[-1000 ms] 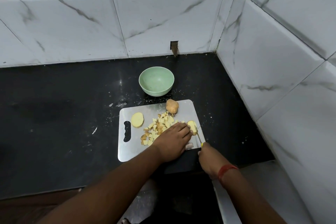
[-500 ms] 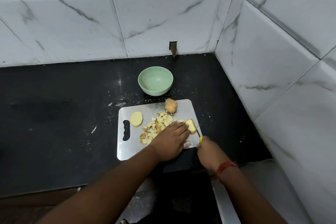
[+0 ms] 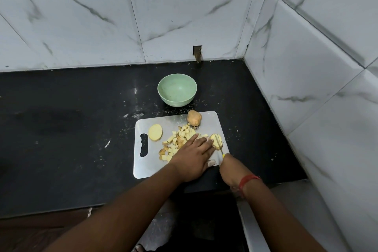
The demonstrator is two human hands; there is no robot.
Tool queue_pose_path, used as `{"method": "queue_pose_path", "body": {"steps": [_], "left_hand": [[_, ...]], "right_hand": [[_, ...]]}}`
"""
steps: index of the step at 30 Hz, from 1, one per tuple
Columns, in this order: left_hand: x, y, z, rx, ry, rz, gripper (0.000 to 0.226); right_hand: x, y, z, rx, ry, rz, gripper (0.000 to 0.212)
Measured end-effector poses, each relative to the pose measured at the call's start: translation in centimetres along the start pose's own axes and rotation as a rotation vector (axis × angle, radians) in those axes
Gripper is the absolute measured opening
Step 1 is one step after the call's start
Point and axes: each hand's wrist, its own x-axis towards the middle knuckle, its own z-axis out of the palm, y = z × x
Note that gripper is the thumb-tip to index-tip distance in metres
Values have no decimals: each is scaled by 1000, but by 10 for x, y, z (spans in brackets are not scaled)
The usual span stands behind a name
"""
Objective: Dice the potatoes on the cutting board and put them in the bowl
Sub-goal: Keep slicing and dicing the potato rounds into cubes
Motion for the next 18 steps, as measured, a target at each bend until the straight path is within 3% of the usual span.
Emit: {"method": "queue_pose_path", "body": {"steps": [8, 12, 18], "left_hand": [[-1, 1, -2, -9, -27, -13, 59], [-1, 0, -4, -17, -68, -10, 61], [-4, 0, -4, -36, -140, -43, 64]], "right_hand": [[-26, 34, 21, 1, -5, -7, 5], [-33, 40, 18, 20, -26, -19, 10], [-28, 26, 6, 113, 96, -29, 12]]}}
